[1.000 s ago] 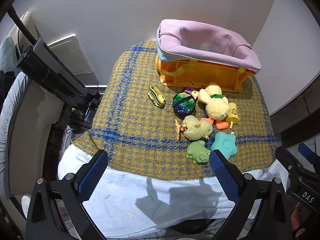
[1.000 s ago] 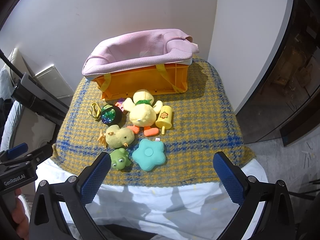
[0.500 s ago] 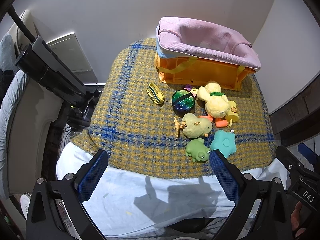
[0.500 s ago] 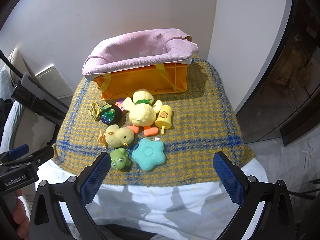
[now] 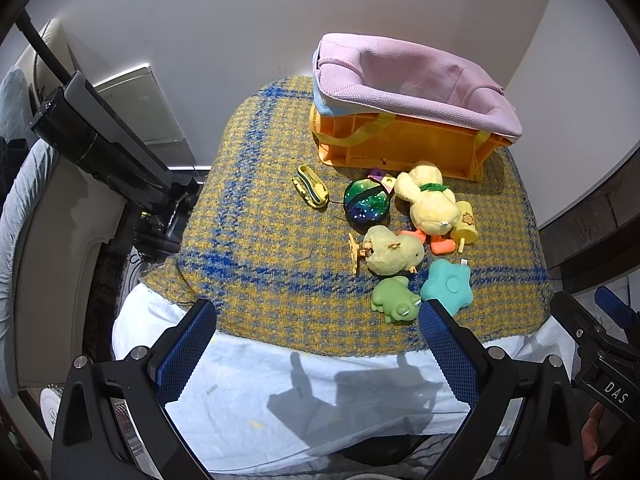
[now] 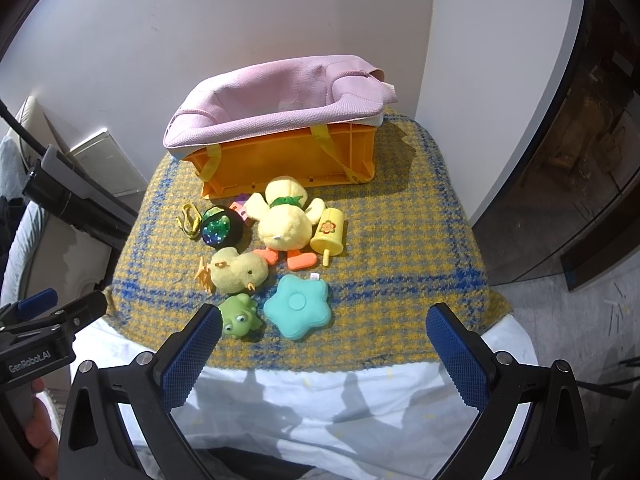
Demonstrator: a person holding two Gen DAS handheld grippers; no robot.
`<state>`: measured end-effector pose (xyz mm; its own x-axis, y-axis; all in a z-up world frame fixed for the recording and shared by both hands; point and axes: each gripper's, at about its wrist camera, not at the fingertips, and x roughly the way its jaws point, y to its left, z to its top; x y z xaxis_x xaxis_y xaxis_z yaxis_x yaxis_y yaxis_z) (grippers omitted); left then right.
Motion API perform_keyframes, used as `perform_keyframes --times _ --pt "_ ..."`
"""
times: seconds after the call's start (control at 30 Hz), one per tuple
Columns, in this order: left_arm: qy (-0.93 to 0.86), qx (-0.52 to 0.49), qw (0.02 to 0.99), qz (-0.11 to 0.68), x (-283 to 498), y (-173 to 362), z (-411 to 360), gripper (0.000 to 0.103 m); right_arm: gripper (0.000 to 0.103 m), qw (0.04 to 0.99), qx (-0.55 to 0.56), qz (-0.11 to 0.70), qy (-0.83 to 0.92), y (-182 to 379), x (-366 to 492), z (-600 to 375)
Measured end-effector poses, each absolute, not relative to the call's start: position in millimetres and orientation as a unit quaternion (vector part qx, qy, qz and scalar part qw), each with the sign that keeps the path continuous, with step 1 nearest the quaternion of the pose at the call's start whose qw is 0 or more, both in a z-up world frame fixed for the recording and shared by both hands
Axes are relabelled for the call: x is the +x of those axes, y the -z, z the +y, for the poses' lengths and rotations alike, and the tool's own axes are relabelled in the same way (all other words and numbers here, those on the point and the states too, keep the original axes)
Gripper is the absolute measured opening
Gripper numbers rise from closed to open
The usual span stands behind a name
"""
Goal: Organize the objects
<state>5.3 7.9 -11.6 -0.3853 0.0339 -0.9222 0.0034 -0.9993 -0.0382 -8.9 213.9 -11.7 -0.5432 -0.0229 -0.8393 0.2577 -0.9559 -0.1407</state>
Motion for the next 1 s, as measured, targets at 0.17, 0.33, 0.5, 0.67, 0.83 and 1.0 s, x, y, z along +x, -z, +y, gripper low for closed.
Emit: perform_keyframes --times 0.17,0.33,0.5,0.67,0.83,1.0 --pt "-0.832 -0.554 0.01 -0.016 6 12 9 0.103 0.102 0.079 0.471 0.125 0.869 11 -9 214" --pt "-0.834 -0.551 0.011 -0.013 8 11 10 0.103 0.102 0.077 0.471 0.123 0.87 13 -9 214" --pt "-0.834 -0.552 0.014 -0.013 9 14 10 0.103 0.102 0.077 0.472 0.123 0.87 15 -8 215" --pt "-0.839 -0.544 0.013 -0.007 11 15 13 0.103 0.102 0.079 0.47 0.124 0.87 21 -9 216" --pt "-0.842 -0.539 0.018 -0.007 11 21 16 0.103 0.102 0.087 0.466 0.126 0.871 28 -12 215" --pt "-0.849 -0.529 0.018 -0.005 9 29 15 0.103 0.102 0.092 0.462 0.13 0.873 37 -15 212"
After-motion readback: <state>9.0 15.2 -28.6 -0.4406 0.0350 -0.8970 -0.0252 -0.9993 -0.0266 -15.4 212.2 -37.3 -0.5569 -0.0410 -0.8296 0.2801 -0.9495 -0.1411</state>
